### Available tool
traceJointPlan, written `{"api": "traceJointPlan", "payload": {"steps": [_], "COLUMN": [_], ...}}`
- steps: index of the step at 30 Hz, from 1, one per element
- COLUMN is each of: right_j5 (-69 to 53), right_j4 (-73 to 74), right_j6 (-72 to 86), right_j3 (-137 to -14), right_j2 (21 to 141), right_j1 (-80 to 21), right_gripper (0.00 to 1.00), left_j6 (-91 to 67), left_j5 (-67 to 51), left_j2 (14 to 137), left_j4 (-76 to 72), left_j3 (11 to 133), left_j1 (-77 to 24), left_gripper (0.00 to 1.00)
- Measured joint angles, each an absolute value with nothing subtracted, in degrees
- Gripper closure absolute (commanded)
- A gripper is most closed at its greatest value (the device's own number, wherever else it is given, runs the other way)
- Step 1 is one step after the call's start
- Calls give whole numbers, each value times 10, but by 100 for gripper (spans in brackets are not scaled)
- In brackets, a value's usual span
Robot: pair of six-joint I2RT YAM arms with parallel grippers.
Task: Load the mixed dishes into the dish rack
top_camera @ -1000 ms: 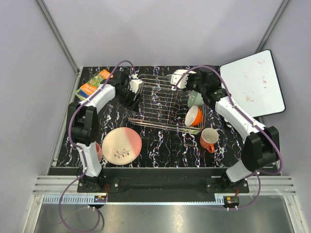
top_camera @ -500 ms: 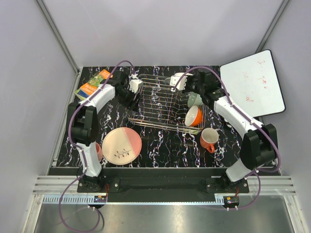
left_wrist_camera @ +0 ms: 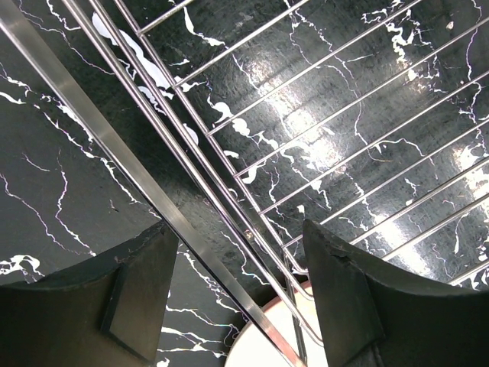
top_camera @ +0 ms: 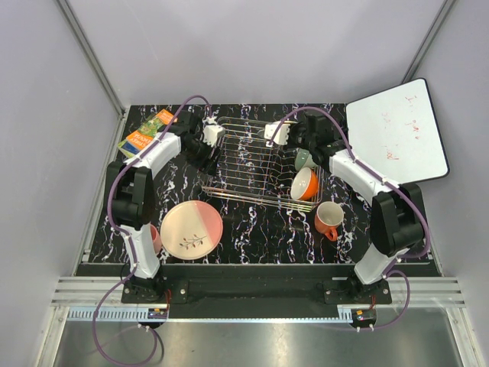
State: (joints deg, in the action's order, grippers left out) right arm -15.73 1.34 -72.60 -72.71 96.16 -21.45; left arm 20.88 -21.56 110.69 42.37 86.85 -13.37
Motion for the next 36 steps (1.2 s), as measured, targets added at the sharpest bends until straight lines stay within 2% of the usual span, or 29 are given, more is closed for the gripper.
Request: {"api": "traceJointPlan", "payload": {"steps": [7, 11, 13, 15, 18, 19, 24, 25, 30, 36], "right_j5": [-160, -160, -161, -161, -161, -160, -154, -153, -140, -130], "right_j4": [-2, -19, -30, -45, -66, -70, -98, -99, -96, -91], "right_j6": [-719, -709, -706, -698, -687, -683, -669, -667, -661, -646], "right_j3": [-720, -709, -703, -696, -683, -679, -664, -663, -655, -653], "right_j2": [965, 967, 967, 968, 968, 968, 968, 967, 932, 853], "right_j1": [-213, -213, -213, -213, -213, -213, -213, -213, -213, -213], "right_gripper": [100, 89, 78, 73, 53, 37, 12, 1, 0, 0], "left_j6": [212, 212, 212, 213, 215, 216, 217, 217, 220, 221], "left_j5": [-212, -212, -211, -211, -209, -209, -205, -204, -194, -171], "left_j2": [1107, 1107, 1107, 1107, 1107, 1107, 1107, 1107, 1103, 1074], "left_j4": [424, 424, 424, 424, 424, 424, 424, 426, 442, 460], "left_j3": [868, 868, 868, 868, 868, 868, 869, 869, 881, 912], "left_j1": [-134, -134, -134, -134, -134, -134, -134, -134, -134, -134], "left_gripper": [30, 30, 30, 30, 30, 29, 26, 25, 1, 1]}}
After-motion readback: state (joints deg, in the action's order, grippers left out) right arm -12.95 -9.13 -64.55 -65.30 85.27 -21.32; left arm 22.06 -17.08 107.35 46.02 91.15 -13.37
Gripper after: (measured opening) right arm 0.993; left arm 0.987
